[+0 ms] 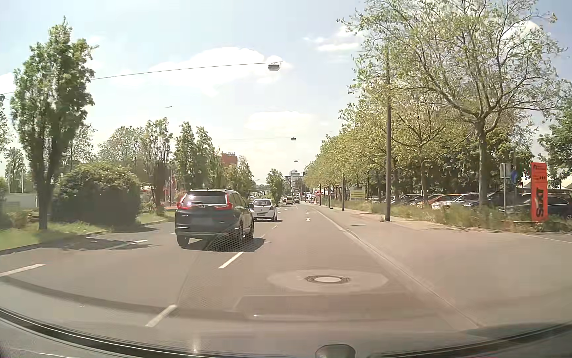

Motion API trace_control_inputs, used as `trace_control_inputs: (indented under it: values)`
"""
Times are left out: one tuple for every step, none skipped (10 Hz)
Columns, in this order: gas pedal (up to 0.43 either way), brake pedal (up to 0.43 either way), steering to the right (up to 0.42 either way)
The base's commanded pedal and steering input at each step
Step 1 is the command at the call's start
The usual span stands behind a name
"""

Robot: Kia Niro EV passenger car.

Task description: Follow the waypoints while adhering to traffic rules and regulations

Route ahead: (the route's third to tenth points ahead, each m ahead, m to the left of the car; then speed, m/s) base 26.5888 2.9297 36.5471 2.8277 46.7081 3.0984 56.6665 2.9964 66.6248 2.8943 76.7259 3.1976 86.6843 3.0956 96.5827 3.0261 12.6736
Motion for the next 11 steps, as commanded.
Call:
trace_control_inputs:
  values:
    - [0.039,0.03,0.001]
    - [0.039,0.03,0.001]
    - [0.039,0.03,0.001]
    - [0.039,0.03,0.001]
    - [0.039,0.03,0.003]
    - [0.039,0.03,0.004]
    - [0.039,0.03,0.004]
    - [0.039,0.03,0.003]
    - [0.039,0.03,0.004]
    - [0.039,0.03,0.003]
    - [0.039,0.03,0.003]
